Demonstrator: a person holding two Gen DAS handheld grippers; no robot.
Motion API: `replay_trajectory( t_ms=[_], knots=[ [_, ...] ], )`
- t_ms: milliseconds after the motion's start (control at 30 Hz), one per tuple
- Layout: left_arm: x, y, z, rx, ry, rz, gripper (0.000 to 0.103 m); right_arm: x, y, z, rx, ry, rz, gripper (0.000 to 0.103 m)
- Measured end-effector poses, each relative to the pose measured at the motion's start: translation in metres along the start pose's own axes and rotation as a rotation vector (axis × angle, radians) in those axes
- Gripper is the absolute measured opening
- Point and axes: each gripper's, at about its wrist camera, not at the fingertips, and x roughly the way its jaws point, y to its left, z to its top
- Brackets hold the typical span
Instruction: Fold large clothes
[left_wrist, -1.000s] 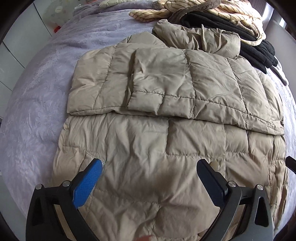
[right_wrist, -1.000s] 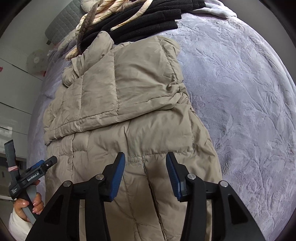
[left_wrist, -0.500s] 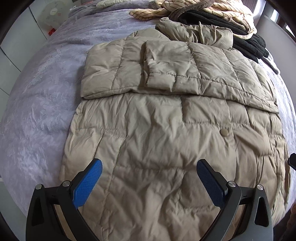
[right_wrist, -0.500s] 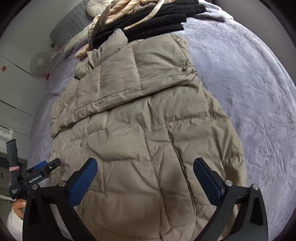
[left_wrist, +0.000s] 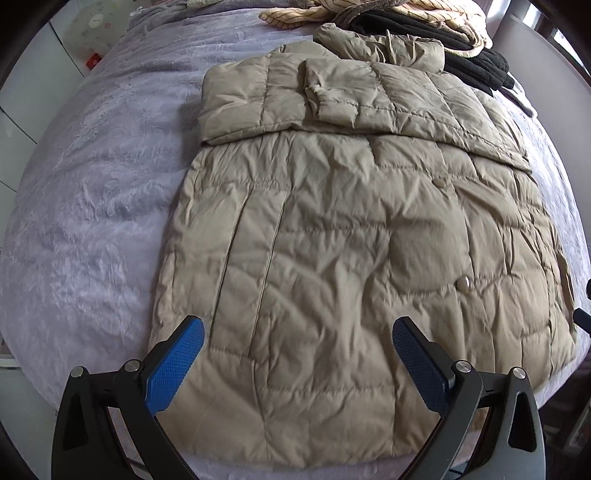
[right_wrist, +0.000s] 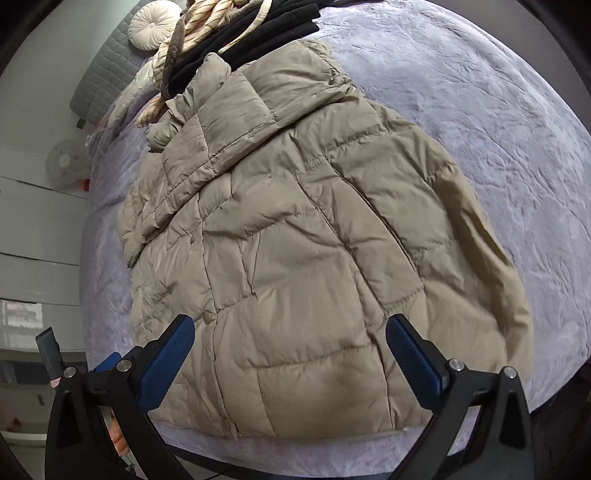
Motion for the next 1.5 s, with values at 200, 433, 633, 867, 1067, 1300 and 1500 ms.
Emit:
replay_trajectory(
  t_ms=[200, 433, 633, 867, 1067, 1300, 1500],
  knots=[
    [-0.015, 0.012, -0.022, -0.009, 0.004, 0.016, 0.102, -0.008, -0.006, -0.023, 0.045, 0.041, -0.026, 0.103],
    [-0.018, 0.024, -0.050, -0.085, 0.036, 0.032, 0.102, -0.017, -0.013, -0.029, 0.038, 0.093, -0.024, 0.103],
    [-0.017, 0.014, -0.072, -0.118, 0.079, 0.049, 0.102, -0.030, -0.039, -0.031, 0.048, 0.122, -0.019, 0.103],
    [-0.017, 0.009, -0.086, -0.146, 0.106, 0.036, 0.102, -0.033, -0.085, -0.041, 0.180, 0.143, 0.002, 0.103],
    [-0.012, 0.042, -0.108, -0.299, 0.120, -0.131, 0.102, -0.034, -0.114, -0.058, 0.295, 0.147, 0.044, 0.103],
    [0.000, 0.089, -0.136, -0.513, 0.146, -0.278, 0.102, -0.032, -0.133, -0.068, 0.403, 0.131, 0.137, 0.103],
    [0.017, 0.097, -0.140, -0.610, 0.146, -0.428, 0.102, -0.023, -0.137, -0.074, 0.487, 0.112, 0.219, 0.103]
  ],
)
